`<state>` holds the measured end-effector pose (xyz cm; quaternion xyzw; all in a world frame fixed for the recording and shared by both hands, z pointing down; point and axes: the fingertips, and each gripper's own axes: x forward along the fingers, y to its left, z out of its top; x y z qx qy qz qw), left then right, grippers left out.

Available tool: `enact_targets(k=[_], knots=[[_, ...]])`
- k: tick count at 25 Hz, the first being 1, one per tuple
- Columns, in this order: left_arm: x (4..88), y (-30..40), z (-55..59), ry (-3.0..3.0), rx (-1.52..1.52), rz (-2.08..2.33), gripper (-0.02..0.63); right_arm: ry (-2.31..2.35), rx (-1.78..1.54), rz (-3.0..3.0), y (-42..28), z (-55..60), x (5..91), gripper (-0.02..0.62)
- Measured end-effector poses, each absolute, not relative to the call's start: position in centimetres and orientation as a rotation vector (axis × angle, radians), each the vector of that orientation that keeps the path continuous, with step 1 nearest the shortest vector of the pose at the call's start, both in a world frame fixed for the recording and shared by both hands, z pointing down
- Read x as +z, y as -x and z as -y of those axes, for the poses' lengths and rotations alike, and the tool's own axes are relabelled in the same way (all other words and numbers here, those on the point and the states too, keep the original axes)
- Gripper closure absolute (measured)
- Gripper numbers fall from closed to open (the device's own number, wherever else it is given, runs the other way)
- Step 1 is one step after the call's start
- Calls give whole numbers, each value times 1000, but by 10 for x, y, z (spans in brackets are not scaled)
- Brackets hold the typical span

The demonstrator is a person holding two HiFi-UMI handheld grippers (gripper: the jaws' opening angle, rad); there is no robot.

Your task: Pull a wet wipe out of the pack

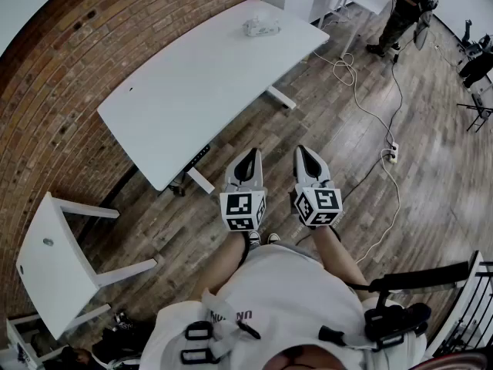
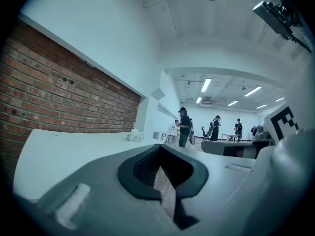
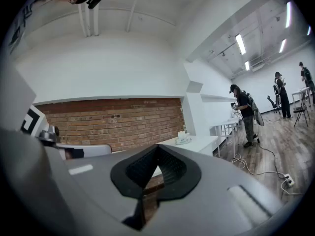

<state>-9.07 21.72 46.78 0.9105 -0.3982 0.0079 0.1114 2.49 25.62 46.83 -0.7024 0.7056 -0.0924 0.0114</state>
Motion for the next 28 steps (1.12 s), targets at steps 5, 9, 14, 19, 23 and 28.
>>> enact_targets(k=[5, 9, 14, 19, 23, 28], knots=[[472, 83, -203, -2685, 23, 1159, 603, 2140, -273, -2209, -30, -241, 468, 589], [481, 71, -173, -2677, 35, 1182, 603, 2127, -259, -2228, -48, -204, 473, 589], [482, 31, -88, -2653, 29, 1260, 603, 2062, -262, -2309, -89, -112, 478, 589], [471, -19, 2, -2610, 0, 1362, 603, 1975, -272, -2387, -139, -18, 473, 589], [472, -41, 48, -2592, 17, 1409, 603, 1947, -287, -2400, -165, 28, 476, 589], [484, -55, 109, -2592, 44, 1404, 603, 1949, -299, -2397, -182, 94, 487, 589]])
